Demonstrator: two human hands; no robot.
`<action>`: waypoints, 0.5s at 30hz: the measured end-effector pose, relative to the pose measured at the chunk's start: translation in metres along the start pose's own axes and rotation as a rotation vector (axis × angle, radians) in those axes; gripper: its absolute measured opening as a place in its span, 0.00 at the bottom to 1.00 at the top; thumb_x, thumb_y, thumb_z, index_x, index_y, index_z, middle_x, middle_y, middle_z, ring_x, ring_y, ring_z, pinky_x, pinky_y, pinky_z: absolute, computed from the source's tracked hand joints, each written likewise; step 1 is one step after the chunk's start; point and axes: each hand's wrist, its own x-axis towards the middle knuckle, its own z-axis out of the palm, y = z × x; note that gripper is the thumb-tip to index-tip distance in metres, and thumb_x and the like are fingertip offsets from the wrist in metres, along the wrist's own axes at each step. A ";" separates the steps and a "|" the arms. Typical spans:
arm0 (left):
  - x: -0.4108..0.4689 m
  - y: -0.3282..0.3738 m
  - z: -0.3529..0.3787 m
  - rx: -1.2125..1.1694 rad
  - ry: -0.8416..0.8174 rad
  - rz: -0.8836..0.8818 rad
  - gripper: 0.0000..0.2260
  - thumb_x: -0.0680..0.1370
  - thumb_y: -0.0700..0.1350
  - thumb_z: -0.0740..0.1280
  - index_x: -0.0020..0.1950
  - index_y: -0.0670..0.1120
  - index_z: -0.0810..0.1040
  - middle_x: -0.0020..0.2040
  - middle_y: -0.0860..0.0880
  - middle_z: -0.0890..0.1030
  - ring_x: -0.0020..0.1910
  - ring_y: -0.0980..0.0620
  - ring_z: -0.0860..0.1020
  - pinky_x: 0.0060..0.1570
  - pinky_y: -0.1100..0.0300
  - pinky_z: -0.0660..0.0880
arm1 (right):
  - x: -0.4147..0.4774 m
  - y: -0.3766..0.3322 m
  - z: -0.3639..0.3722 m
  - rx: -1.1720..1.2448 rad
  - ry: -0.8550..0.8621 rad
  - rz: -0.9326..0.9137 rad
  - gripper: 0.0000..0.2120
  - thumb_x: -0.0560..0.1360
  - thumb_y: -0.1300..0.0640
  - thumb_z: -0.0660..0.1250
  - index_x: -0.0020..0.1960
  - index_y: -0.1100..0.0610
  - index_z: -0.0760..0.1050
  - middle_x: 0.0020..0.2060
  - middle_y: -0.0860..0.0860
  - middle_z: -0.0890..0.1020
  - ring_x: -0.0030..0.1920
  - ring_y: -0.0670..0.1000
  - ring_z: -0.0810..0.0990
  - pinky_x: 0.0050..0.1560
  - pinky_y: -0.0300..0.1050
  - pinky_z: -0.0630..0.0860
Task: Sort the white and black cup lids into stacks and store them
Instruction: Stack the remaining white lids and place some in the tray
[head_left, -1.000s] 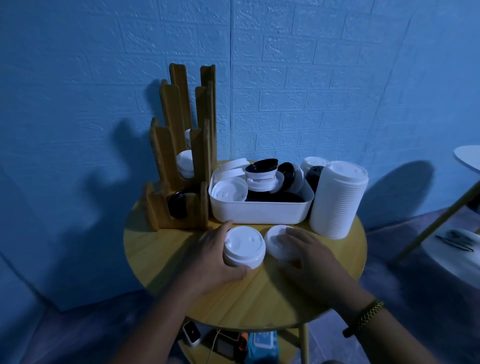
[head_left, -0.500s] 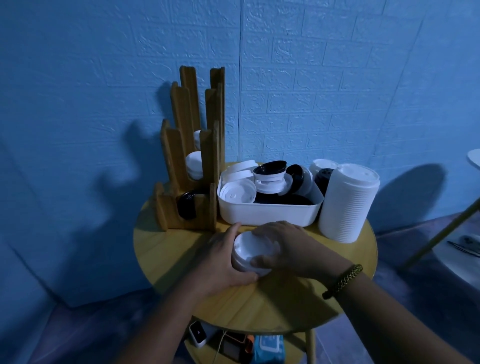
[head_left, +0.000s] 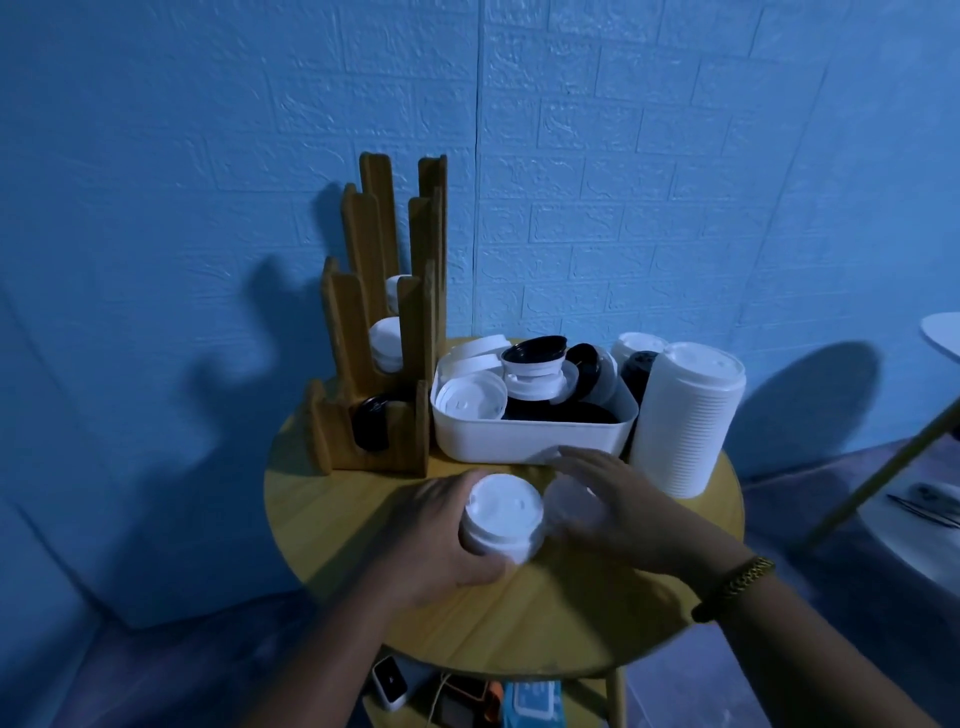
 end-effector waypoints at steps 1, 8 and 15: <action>0.001 0.000 0.001 0.000 0.003 0.001 0.42 0.67 0.63 0.75 0.77 0.65 0.59 0.71 0.60 0.67 0.68 0.57 0.65 0.65 0.53 0.71 | -0.003 0.008 0.000 -0.005 -0.048 0.028 0.35 0.75 0.40 0.69 0.78 0.43 0.58 0.78 0.42 0.57 0.77 0.45 0.55 0.78 0.55 0.57; 0.003 -0.001 0.001 -0.006 0.031 -0.013 0.43 0.67 0.65 0.76 0.77 0.64 0.59 0.74 0.60 0.66 0.69 0.58 0.65 0.63 0.57 0.68 | -0.004 0.024 0.010 -0.049 0.008 0.104 0.36 0.72 0.39 0.72 0.75 0.42 0.62 0.74 0.41 0.65 0.74 0.48 0.63 0.74 0.50 0.64; 0.002 0.000 0.002 -0.009 0.035 -0.009 0.44 0.65 0.67 0.77 0.76 0.63 0.61 0.72 0.61 0.67 0.65 0.60 0.65 0.59 0.58 0.70 | -0.012 0.002 0.029 0.112 0.358 0.138 0.41 0.64 0.26 0.63 0.71 0.46 0.68 0.63 0.45 0.72 0.61 0.47 0.71 0.60 0.44 0.73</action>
